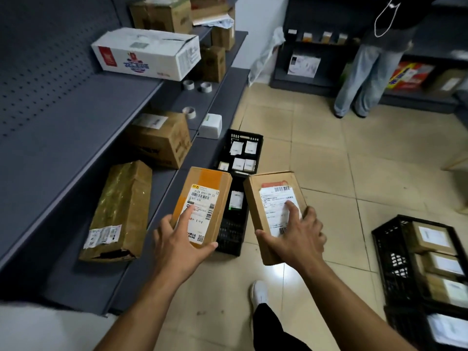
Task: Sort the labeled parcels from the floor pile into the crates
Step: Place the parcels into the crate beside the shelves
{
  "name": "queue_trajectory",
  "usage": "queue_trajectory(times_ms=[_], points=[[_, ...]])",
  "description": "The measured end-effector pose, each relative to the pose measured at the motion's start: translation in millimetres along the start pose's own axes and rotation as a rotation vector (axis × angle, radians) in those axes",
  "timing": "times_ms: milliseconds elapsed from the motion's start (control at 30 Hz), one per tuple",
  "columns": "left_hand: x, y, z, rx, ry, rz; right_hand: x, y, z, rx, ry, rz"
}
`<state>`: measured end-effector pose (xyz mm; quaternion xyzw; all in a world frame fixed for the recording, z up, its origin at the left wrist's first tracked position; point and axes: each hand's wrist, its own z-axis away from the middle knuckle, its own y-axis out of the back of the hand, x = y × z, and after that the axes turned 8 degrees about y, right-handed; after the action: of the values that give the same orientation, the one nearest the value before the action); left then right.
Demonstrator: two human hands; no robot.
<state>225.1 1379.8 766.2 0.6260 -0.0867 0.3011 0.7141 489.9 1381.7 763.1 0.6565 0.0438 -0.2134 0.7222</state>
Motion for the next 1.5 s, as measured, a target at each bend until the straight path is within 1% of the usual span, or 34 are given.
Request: queue_trajectory(times_ms=[233,367,467,633,767,833,967,1100,1167,1233,1367,1433,1500], points=[[40.9,-56.0,-88.2,-0.037,0.085,-0.046,27.1,-48.1,-123.0,-0.119,-0.022,-0.080],[51.8,-87.2,-140.0,-0.009,0.143,-0.038,38.6,-87.1,-176.6,-0.216,-0.008,-0.134],[51.8,-111.7,-173.7,-0.033,0.193,-0.016,39.8,-110.1,-208.4,-0.234,0.004,-0.131],[34.8,-161.8,-243.6,-0.055,0.193,0.079,35.9,-168.5,-262.7,-0.249,-0.021,-0.102],[13.3,-204.5,-310.4,-0.104,0.183,0.113,27.3,-228.8,-299.7,-0.342,-0.113,-0.103],[-5.5,-222.8,-342.7,-0.147,0.199,0.109,24.1,-260.8,-315.5,-0.334,-0.175,-0.122],[-49.6,-265.7,-409.9,-0.134,0.153,0.071,9.9,-344.4,-365.3,-0.277,-0.213,-0.209],[-83.0,-320.2,-466.0,-0.166,0.116,-0.056,3.8,-446.8,-411.0,-0.288,-0.288,-0.252],[-91.1,-344.4,-483.8,-0.186,0.099,-0.064,0.4,-489.2,-431.3,-0.307,-0.301,-0.273],[-96.2,-365.4,-498.2,-0.191,0.078,-0.025,-3.1,-524.6,-455.8,-0.325,-0.276,-0.299],[-100.2,-393.0,-509.4,-0.191,0.102,0.021,3.0,-584.4,-512.3,-0.316,-0.227,-0.231],[-102.5,-402.6,-503.2,-0.158,0.091,0.061,12.4,-613.8,-542.0,-0.325,-0.269,-0.160],[-111.9,-412.3,-503.8,-0.141,0.136,0.054,22.6,-638.4,-568.0,-0.339,-0.347,-0.112]])
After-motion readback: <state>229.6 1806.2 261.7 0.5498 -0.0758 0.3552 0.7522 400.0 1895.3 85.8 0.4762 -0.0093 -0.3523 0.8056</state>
